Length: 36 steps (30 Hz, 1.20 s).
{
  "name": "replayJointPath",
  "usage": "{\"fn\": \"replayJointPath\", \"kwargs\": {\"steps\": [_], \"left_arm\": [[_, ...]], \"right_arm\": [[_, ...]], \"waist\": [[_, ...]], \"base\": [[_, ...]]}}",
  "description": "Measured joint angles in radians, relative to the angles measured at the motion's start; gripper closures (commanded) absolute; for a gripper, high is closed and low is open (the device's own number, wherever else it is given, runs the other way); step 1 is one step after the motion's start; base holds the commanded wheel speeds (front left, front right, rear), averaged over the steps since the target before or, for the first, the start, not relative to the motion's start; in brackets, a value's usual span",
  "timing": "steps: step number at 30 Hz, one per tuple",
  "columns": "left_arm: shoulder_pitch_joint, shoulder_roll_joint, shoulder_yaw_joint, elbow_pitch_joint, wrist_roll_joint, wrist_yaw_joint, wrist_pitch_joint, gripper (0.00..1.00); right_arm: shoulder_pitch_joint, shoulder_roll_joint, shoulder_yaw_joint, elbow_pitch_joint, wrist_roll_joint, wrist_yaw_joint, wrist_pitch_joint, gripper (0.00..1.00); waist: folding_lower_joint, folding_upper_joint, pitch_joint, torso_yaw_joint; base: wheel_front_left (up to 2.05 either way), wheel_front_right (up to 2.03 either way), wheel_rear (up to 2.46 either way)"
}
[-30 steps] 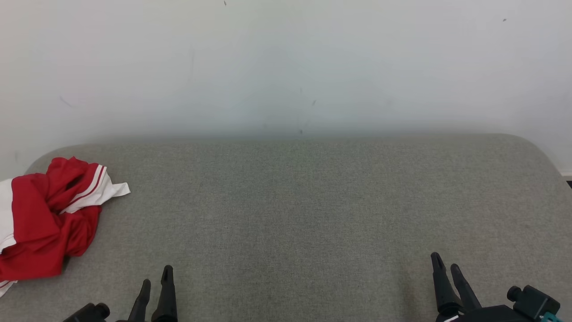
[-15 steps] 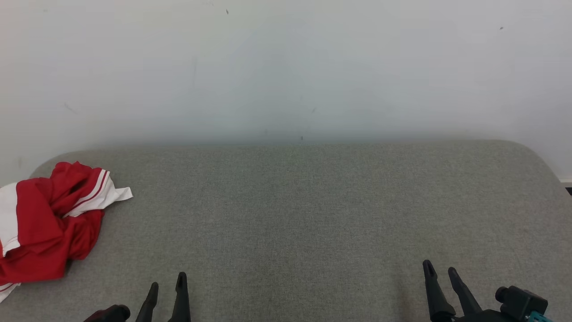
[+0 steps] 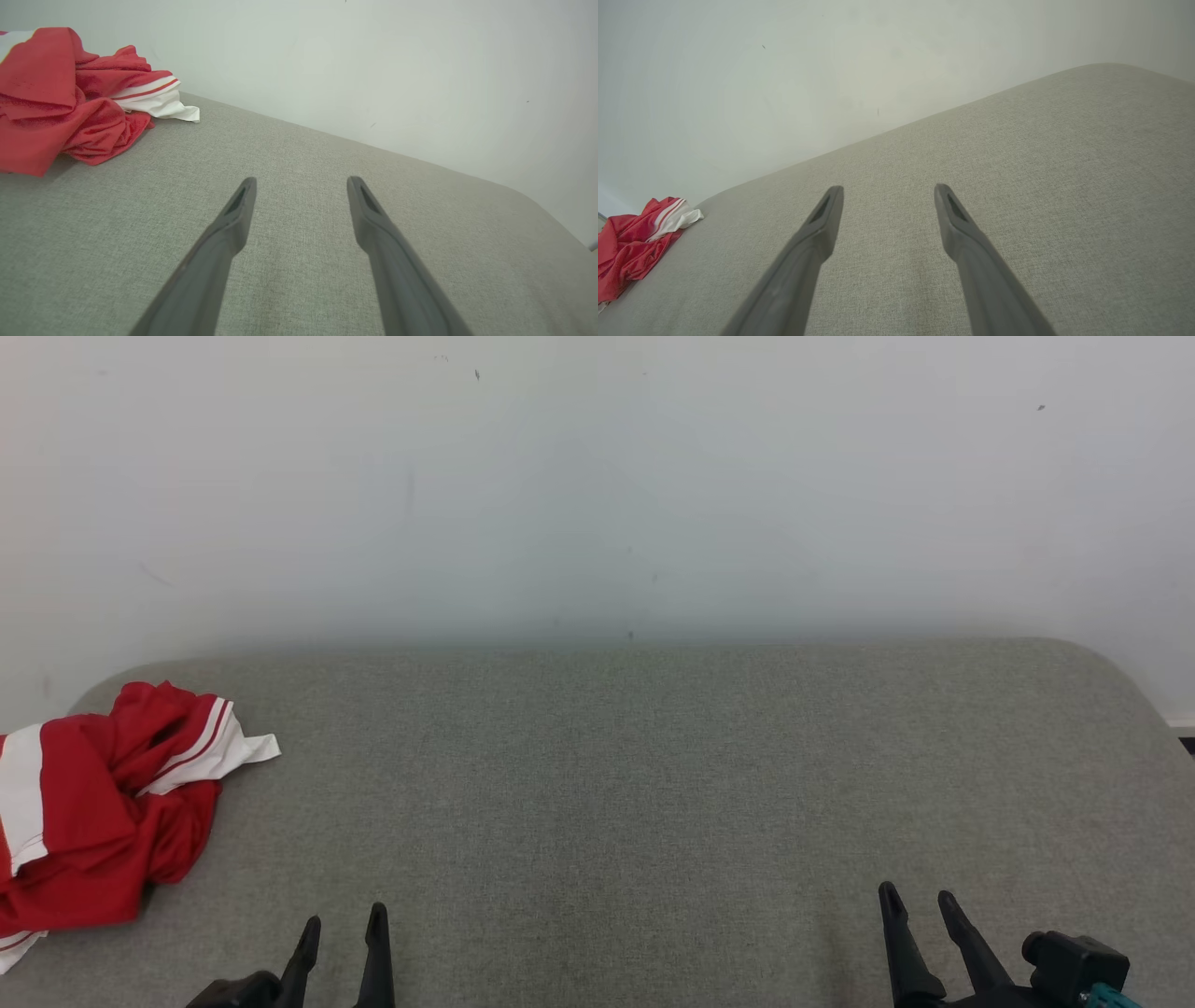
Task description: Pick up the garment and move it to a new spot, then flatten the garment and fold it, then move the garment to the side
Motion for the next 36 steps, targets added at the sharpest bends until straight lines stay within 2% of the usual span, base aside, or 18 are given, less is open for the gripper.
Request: {"fn": "replayJointPath", "kwargs": {"steps": [14, 36], "left_arm": [[0.004, 0.019, -0.021, 0.012, 0.124, 0.017, -0.04, 0.0], [0.01, 0.021, -0.048, 0.049, 0.242, 0.037, -0.088, 0.0]], "right_arm": [[0.016, -0.001, -0.008, 0.003, -0.131, 0.0, -0.022, 0.0], [0.035, -0.001, -0.008, 0.0, -0.289, 0.0, -0.032, 0.0]], "waist": [[0.0, 0.0, -0.026, 0.0], [0.0, 0.0, -0.057, 0.002]], "base": [[0.0, 0.0, 0.0], [0.0, 0.0, 0.0]]}}
